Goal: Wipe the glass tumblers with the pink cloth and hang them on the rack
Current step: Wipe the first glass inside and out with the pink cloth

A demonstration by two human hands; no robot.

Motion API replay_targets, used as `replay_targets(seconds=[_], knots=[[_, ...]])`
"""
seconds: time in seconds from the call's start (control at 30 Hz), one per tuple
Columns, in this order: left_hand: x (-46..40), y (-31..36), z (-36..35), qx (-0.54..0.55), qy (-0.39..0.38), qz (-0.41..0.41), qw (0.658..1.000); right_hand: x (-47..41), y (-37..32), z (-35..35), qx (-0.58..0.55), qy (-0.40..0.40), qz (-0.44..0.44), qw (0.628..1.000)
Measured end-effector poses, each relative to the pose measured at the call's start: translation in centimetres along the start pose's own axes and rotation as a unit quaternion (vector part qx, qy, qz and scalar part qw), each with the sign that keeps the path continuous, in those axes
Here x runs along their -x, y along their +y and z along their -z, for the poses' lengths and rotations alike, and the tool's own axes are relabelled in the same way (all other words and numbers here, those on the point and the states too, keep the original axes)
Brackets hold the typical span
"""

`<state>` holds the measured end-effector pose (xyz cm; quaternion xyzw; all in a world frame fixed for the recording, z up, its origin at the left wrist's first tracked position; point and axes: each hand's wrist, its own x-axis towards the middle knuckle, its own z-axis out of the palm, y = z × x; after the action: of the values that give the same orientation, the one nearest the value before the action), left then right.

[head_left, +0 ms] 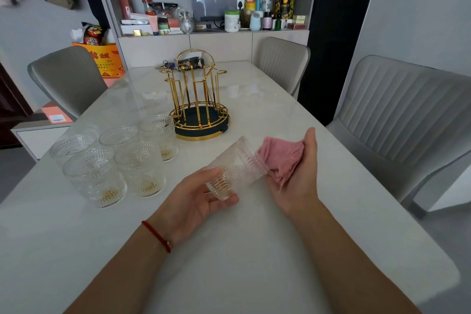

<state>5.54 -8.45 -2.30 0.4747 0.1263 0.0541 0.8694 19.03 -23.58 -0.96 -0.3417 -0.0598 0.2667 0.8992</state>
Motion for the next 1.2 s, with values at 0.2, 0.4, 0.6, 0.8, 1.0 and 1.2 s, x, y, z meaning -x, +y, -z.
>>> replay_targets(seconds=[0.2, 0.4, 0.6, 0.8, 1.0, 1.2], knots=[[-0.5, -0.5, 0.1, -0.016, 0.029, -0.01, 0.999, -0.2, -1.5, 0.7, 0.123, 0.123, 0.031, 0.984], [-0.7, -0.4, 0.6, -0.034, 0.022, -0.009, 0.999, 0.3, -1.4, 0.1, 0.2, 0.053, 0.032, 0.978], [-0.6, -0.1, 0.6, -0.07, 0.071, -0.034, 0.994, 1.3, -0.4, 0.6, 0.394, -0.109, 0.138, 0.902], [-0.9, 0.3, 1.3, -0.024, 0.105, -0.046, 0.993, 2.5, 0.4, -0.1, 0.483, -0.181, 0.178, 0.838], [-0.6, 1.2, 1.7, -0.008, 0.125, -0.029, 0.992, 3.5, -0.9, -0.3, 0.647, -0.322, 0.153, 0.674], [-0.5, 1.8, 0.9, -0.137, 0.124, -0.044, 0.982, 3.8, -1.1, -1.1, 0.797, -0.39, 0.155, 0.434]])
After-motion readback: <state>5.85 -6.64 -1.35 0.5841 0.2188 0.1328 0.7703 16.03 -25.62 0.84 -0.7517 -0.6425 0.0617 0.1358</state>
